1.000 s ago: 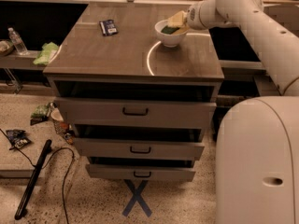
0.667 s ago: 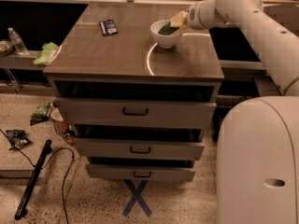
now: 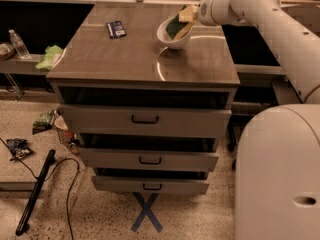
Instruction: Pick sponge from white bowl and place on counter
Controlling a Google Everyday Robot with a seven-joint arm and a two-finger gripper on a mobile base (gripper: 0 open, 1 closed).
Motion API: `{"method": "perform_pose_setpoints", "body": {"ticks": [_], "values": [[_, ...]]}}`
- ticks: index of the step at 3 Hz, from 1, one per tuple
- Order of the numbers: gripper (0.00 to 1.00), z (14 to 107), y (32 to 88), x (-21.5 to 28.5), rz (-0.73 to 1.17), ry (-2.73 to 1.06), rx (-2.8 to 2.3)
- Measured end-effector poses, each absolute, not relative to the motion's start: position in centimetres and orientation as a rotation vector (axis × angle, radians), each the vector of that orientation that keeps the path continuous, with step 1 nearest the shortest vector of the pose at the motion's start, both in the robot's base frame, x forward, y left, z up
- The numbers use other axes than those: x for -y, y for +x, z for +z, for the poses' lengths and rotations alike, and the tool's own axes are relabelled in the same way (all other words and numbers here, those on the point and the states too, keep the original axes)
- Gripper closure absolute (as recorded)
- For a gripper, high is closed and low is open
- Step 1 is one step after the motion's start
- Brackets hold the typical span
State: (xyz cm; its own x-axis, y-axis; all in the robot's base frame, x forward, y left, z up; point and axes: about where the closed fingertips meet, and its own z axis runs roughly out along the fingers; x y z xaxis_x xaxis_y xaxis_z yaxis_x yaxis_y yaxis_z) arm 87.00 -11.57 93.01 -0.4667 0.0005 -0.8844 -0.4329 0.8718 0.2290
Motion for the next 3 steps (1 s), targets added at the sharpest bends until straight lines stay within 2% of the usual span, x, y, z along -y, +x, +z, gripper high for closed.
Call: {"method": "perform_pose_setpoints", "body": {"ticks": [3], "values": [[1.00,90.0,87.8,8.5,0.624,-0.361,-2.030]]}}
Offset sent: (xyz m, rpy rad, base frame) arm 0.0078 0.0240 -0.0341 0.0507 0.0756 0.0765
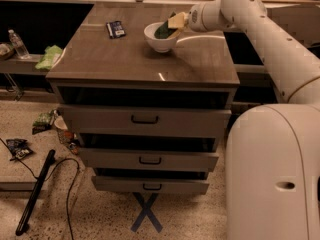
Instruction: Pick sponge from white bowl and place on counter
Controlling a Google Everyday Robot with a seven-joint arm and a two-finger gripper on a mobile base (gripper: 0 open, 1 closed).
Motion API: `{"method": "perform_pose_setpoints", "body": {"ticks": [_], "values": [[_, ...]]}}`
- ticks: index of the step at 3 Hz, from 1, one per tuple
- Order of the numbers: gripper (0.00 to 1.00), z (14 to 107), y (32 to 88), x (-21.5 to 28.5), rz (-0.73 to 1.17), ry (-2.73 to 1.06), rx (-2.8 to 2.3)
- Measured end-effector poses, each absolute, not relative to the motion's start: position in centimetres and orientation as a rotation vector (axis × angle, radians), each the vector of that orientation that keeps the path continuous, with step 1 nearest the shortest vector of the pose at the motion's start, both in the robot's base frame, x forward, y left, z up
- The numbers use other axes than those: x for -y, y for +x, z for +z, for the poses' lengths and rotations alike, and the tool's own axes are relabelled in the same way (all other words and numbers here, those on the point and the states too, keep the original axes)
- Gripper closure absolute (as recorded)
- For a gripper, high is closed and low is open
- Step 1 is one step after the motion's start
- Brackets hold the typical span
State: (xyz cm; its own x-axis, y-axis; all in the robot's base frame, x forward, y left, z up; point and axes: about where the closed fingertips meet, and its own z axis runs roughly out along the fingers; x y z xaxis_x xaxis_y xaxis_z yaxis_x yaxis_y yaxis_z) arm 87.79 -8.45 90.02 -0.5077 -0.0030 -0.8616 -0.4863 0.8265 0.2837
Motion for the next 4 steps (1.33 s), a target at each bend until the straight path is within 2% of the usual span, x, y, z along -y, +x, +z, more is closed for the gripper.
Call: {"method": "perform_pose_setpoints", "body": {"ticks": [4], "values": [[1.00,90.72,87.59,7.76,0.557,-0.445,-1.997]]}}
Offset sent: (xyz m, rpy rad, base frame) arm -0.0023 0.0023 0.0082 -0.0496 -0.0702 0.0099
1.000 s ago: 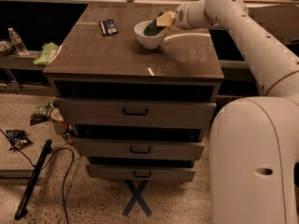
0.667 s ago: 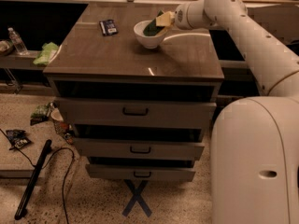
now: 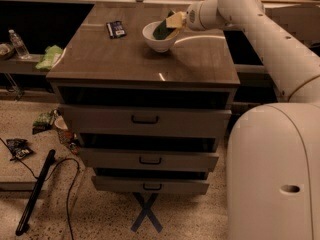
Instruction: Pick sponge from white bowl and place on counter
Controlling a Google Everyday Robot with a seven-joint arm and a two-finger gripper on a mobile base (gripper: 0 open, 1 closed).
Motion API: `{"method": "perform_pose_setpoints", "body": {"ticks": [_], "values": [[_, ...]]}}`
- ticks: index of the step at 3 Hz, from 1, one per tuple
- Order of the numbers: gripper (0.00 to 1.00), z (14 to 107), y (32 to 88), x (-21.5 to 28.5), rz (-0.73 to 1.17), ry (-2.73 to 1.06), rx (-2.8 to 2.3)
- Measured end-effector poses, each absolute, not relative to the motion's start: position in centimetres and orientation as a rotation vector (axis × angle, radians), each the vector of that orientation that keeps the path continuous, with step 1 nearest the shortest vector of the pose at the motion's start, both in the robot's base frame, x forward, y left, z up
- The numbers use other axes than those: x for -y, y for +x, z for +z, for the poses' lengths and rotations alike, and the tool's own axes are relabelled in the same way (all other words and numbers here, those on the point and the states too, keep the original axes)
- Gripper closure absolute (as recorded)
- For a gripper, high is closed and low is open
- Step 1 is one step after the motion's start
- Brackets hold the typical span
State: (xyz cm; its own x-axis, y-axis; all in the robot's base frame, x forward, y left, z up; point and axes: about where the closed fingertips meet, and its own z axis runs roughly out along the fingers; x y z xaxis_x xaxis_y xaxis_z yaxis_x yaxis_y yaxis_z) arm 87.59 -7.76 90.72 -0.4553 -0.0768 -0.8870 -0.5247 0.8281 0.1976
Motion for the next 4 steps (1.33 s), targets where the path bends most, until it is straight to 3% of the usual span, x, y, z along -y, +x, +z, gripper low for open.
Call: {"method": "perform_pose_setpoints", "body": {"ticks": [3,4], "values": [[1.00,92.51,87.40,7.32,0.498,-0.542,-1.960],[0.82,91.72,87.56,7.46,0.510,-0.533,-1.984]]}}
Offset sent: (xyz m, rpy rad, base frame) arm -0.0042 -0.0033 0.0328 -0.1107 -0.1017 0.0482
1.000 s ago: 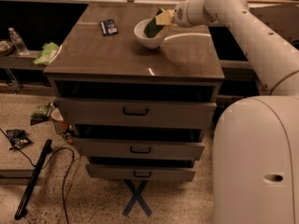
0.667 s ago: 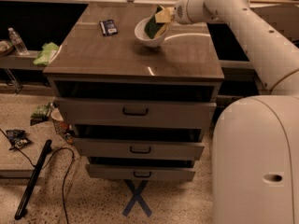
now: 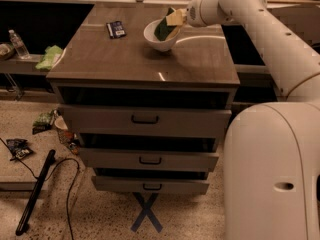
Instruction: Pick sponge from white bowl and place on counter
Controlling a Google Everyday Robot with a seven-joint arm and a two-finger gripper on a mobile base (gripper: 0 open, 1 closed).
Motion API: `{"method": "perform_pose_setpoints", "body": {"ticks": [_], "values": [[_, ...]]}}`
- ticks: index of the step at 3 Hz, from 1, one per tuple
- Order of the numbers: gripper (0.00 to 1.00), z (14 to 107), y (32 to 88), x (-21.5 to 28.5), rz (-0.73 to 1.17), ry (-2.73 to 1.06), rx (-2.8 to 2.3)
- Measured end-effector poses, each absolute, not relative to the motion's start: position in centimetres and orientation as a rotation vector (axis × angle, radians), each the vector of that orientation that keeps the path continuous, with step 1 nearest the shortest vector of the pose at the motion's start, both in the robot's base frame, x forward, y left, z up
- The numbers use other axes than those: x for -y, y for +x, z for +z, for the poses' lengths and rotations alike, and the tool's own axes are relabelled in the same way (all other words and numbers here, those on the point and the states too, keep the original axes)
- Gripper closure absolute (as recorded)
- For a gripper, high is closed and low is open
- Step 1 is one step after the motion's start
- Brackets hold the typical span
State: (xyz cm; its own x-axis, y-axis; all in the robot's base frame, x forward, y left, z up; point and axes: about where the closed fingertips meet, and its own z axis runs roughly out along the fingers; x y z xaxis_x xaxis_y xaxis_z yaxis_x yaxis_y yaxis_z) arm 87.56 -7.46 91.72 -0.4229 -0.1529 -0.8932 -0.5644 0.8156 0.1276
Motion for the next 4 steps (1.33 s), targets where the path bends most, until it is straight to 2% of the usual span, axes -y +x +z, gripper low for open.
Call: {"method": "perform_pose_setpoints", "body": {"ticks": [1,3,4], "values": [[0.50,91.40,87.91,7.80,0.485,-0.531,-1.990],[0.04,91.31,88.22,8.00,0.451,-0.536,-1.986],[0.17,91.44,88.23,7.99,0.453,-0.535,-1.981]]}}
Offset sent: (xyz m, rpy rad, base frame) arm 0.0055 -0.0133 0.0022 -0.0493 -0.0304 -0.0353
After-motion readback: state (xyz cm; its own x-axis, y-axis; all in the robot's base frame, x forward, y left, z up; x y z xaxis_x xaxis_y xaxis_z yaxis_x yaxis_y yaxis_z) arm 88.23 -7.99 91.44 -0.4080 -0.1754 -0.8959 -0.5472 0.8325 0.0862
